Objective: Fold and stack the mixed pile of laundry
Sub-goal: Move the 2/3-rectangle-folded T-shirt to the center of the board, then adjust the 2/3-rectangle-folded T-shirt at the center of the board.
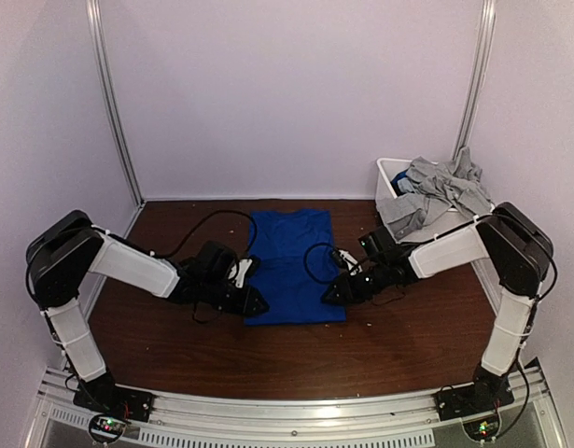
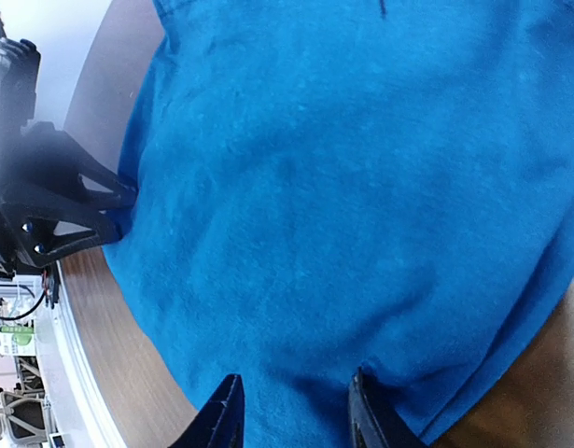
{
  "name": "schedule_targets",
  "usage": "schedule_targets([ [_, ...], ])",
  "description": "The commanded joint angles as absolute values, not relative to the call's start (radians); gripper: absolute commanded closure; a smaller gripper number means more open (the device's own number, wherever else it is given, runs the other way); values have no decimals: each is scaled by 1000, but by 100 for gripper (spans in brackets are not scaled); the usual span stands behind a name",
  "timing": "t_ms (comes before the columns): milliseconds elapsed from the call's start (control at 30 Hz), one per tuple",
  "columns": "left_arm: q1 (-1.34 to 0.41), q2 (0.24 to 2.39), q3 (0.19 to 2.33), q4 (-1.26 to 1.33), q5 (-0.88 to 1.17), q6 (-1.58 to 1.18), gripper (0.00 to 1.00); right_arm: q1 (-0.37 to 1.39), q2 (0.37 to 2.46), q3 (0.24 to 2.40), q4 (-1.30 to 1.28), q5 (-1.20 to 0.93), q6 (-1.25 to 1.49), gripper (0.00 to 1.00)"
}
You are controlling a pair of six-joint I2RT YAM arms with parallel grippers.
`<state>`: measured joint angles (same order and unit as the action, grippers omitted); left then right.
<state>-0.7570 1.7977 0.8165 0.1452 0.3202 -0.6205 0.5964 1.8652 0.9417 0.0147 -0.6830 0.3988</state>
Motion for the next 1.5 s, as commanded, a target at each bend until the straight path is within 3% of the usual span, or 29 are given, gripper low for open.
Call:
schedule_targets([
  [0,-865,1743,709,221,298,-735,70,695,1792,812,55,-668,488,62],
  [367,-1202,1379,470,101,110,-972,68,994,1448,460,120,-571,804,61],
  [500,-1139,1225,515,25,55,-876,57,947,1314,569,-75,-537,692,53],
  [600,-933,1214,607,6,153,-773,55,803,1312,692,-159,-548,578,52],
  [733,-735,1315,799,-59,167,-612,57,620,1443,894,-196,-539,436,55],
  [933,-540,1598,1002,-25,261,-611,61,596,1823,1394,-219,-588,362,60],
  [1167,-475,1787,1023,140,355,-687,64,620,2241,1888,-323,-664,338,61],
  [1467,-461,1901,1013,231,393,-711,65,659,2517,2194,-390,-679,322,57],
])
